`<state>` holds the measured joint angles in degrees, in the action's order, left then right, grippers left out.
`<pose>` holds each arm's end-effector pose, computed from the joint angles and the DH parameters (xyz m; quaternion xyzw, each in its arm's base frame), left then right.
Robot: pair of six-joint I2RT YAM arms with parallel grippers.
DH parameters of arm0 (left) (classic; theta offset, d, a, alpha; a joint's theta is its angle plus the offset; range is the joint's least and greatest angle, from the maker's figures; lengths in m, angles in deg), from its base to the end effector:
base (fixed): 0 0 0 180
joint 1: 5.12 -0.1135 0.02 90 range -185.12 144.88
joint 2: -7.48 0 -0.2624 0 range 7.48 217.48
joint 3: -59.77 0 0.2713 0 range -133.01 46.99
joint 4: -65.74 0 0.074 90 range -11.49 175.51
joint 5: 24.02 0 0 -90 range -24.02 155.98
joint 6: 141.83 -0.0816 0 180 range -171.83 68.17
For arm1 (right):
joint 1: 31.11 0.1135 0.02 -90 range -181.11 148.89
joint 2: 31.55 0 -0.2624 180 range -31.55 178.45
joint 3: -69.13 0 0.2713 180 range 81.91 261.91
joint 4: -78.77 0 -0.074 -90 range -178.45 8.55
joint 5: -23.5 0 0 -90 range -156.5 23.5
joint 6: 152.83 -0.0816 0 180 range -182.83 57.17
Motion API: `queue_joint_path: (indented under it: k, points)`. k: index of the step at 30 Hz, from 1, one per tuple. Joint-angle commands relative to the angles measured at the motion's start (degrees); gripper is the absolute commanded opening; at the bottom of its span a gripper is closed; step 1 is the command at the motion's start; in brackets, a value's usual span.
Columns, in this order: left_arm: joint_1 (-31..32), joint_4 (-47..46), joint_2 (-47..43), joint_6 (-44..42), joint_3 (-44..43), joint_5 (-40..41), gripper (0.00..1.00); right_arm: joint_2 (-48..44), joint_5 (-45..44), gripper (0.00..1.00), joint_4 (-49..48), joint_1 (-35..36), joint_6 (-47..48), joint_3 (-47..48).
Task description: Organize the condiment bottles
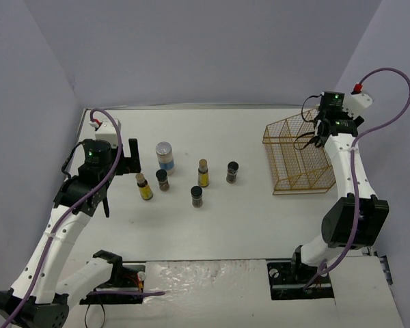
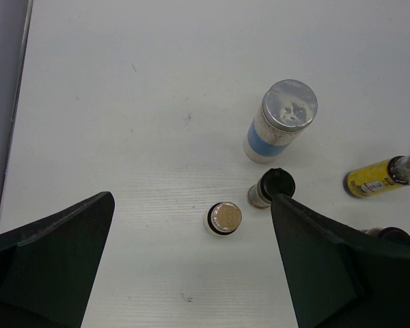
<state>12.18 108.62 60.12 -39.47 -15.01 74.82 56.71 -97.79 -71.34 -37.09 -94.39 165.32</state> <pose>0.2488 -0.0644 0.3696 -0.0084 0.8215 -0.0837 0.5639 0.4074 -0.0853 0.3595 0.3997 0.7071 -0.0987 0.5749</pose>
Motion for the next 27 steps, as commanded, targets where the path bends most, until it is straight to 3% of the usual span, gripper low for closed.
queue_joint_path:
  k: [1,14,27]
  points:
    - [0.4,-3.5,-0.7,-0.1,-1.1,0.2,0.97,-0.1,-4.9,0.0,-3.7,-0.3,-4.5,1.2]
    - [0.4,-3.6,-1.1,0.1,-1.1,-0.4,0.97,5.0,-4.8,0.01,-3.5,-0.3,-8.6,1.8]
    - [0.4,-3.6,-1.0,0.3,-1.0,-0.8,0.97,8.1,-5.5,0.16,-3.5,-0.3,-12.8,2.5]
